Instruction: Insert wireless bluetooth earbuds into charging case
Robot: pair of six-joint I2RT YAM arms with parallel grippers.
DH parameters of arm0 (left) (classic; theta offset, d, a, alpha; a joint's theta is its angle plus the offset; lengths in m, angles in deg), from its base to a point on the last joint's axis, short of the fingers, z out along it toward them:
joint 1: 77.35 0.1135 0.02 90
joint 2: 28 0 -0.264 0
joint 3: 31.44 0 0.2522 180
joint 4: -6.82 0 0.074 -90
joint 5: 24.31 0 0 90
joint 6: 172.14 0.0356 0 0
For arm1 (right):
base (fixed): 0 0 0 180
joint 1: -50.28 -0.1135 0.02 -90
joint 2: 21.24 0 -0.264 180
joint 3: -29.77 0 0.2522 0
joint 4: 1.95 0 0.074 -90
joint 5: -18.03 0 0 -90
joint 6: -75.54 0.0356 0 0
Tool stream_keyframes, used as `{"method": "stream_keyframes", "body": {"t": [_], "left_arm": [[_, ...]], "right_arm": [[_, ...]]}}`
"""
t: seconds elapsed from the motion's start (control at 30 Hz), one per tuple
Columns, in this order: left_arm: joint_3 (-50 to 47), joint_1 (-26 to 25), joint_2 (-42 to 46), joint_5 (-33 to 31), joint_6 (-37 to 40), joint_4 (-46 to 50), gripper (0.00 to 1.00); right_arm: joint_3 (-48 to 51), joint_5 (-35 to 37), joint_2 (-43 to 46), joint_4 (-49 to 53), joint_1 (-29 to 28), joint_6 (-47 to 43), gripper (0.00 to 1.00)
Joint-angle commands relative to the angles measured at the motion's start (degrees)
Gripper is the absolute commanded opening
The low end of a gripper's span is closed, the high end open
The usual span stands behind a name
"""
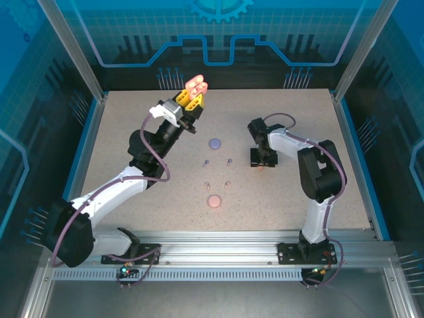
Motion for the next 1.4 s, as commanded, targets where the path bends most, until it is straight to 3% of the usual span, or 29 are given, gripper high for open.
{"method": "stream_keyframes", "body": {"t": [0.0, 0.43, 0.87, 1.37], "left_arm": [[2.1, 0.0, 0.1, 1.0, 1.2, -2.2, 0.00], [1.7, 0.1, -0.1, 1.0, 1.2, -2.4, 0.00], [1.5, 0.1, -0.5, 1.0, 1.0, -3.0, 0.00], [0.8, 0.0, -0.8, 0.9, 1.2, -4.0, 0.00]], "right_arm": [[-1.4, -1.3, -1.5, 0.0, 0.5, -0.5, 0.45], [-1.2, -0.8, -2.3, -0.2, 0.9, 0.2, 0.39], [-1.5, -1.3, -3.4, 1.6, 1.2, 10.3, 0.47], [-2.9, -0.8, -4.4, 1.8, 1.9, 11.2, 0.39]]}}
